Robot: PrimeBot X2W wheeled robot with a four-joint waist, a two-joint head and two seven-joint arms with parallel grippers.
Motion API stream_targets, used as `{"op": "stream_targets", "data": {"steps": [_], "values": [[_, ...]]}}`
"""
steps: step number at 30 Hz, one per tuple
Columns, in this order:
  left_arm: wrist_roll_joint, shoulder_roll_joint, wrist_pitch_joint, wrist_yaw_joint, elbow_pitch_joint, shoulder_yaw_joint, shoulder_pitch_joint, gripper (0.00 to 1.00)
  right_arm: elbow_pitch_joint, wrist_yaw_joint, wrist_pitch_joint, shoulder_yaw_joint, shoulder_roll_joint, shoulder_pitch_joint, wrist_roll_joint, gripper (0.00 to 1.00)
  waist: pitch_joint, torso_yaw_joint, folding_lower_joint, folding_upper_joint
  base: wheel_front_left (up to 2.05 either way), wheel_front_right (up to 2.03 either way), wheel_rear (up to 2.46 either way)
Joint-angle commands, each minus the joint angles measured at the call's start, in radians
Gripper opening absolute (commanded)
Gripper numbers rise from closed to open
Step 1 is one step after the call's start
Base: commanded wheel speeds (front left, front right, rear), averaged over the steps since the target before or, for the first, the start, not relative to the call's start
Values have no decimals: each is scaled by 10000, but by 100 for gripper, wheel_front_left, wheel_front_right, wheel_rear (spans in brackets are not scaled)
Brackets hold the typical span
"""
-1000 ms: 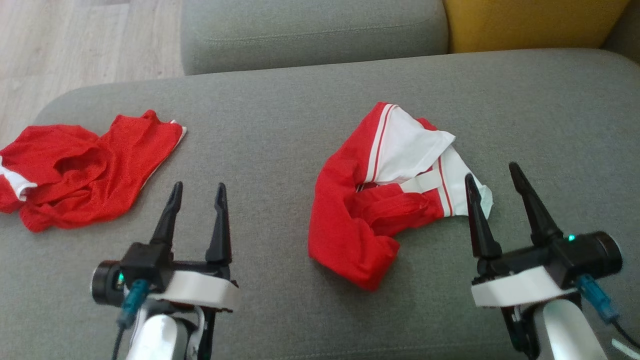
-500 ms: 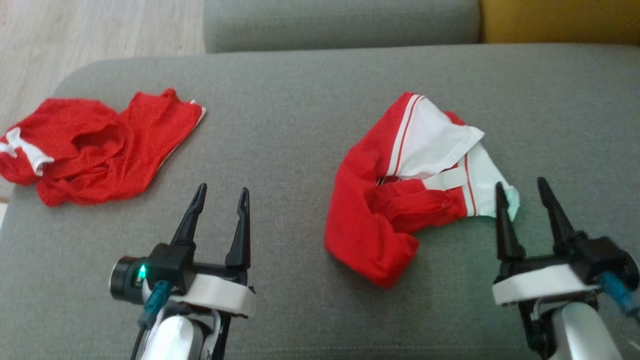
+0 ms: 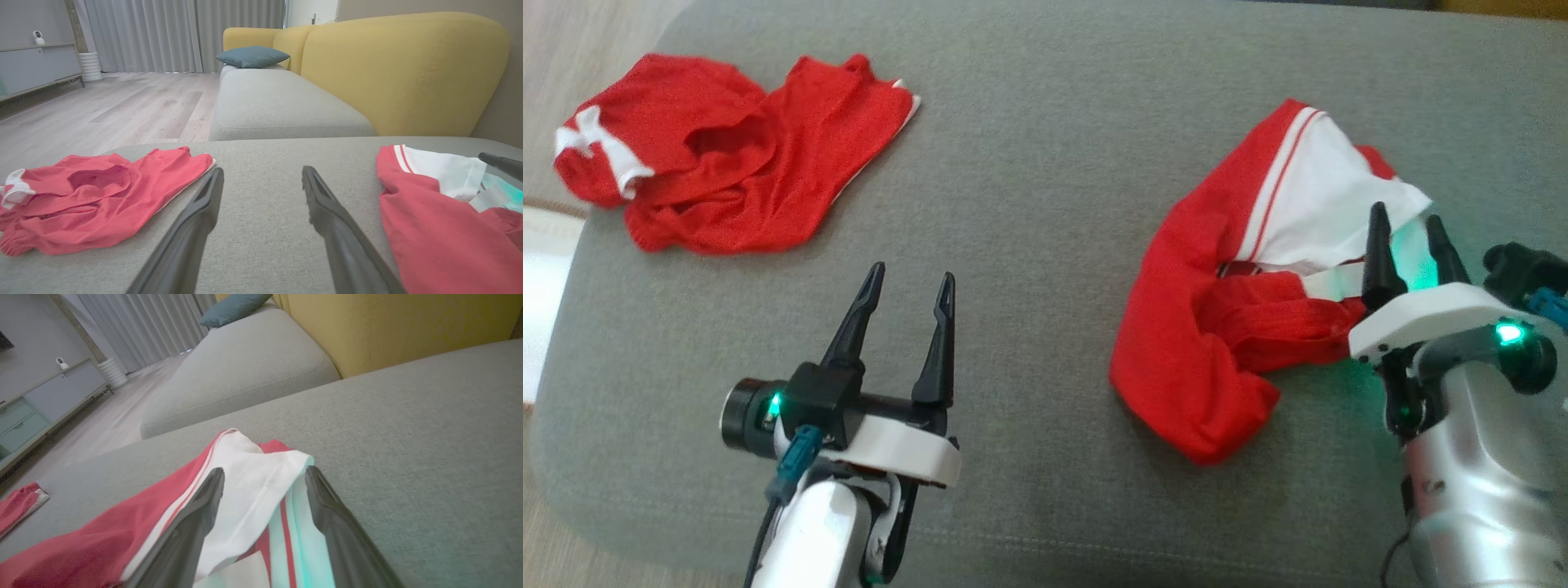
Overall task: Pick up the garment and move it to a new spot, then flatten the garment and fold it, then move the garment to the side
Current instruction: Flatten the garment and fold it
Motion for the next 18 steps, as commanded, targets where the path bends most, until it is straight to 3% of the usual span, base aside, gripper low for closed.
{"op": "stream_targets", "data": {"steps": [1, 10, 11, 12, 13, 18], "values": [[-38, 16, -53, 54, -263, 318, -486, 100, 24, 39, -166, 40, -23, -510, -153, 100, 169, 199, 0, 0, 0, 0, 0], [-98, 16, -53, 92, -260, 334, -538, 100, 1758, 39, -755, -244, -22, -1580, -291, 100, 291, 279, 0, 0, 0, 0, 0], [-110, 16, -53, 92, -258, 335, -544, 100, 1911, 39, -823, -196, -22, -1689, -276, 96, 302, 269, 0, 0, 0, 0, 0], [-117, 16, -53, 92, -252, 335, -548, 100, 2028, 39, -902, -124, -22, -1805, -199, 18, 305, 257, 0, 0, 0, 0, 0], [-115, 16, -53, 93, -243, 336, -546, 100, 2142, 39, -968, -53, -22, -1904, -145, 0, 298, 239, 0, 0, 0, 0, 0], [-90, 16, -53, 78, -164, 356, -474, 100, 2171, 39, -1237, -88, -22, -2269, -88, 0, 53, 126, 0, 0, 0, 0, 0]]}}
